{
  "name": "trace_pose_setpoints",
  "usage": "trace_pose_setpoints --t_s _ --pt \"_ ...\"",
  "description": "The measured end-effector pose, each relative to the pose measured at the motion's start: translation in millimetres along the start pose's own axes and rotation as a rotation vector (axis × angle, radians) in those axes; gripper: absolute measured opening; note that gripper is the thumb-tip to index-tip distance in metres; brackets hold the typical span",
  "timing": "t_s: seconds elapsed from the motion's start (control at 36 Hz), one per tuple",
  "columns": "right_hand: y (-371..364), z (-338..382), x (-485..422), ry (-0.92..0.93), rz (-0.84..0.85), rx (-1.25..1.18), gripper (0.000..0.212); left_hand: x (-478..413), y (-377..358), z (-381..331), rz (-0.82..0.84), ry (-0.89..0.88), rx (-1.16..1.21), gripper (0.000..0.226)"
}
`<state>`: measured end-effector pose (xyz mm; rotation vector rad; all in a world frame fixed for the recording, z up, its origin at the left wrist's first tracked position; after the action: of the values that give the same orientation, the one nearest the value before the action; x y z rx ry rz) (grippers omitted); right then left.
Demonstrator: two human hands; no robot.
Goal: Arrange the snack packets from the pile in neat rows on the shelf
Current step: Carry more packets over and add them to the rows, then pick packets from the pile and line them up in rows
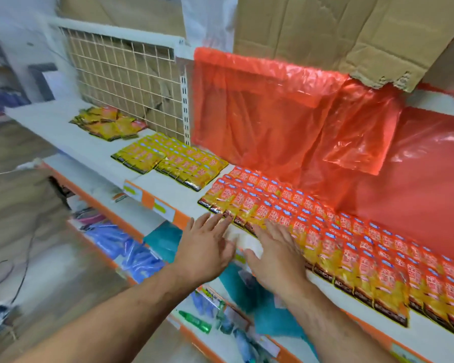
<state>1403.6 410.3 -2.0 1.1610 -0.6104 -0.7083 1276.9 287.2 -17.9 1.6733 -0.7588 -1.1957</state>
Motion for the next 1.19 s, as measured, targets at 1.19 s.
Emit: trace_pose_setpoints --t_s 1.19 --pt "-142.6 535.5 -271.8 0.362 0.029 0.027 0.058 -23.9 51.0 553.3 0.015 0.334 0.014 0.069"
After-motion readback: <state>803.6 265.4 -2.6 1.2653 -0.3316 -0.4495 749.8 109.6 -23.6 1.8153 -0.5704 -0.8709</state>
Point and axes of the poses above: each hand's wrist, its own x-axis away from the middle knuckle, its own y-axis out of the back of the hand, z = x × y, the point moved 2 cm from there along -x, towards the middle knuckle, and after that the axes turned 15 degrees about -y, right-handed, at the moved point
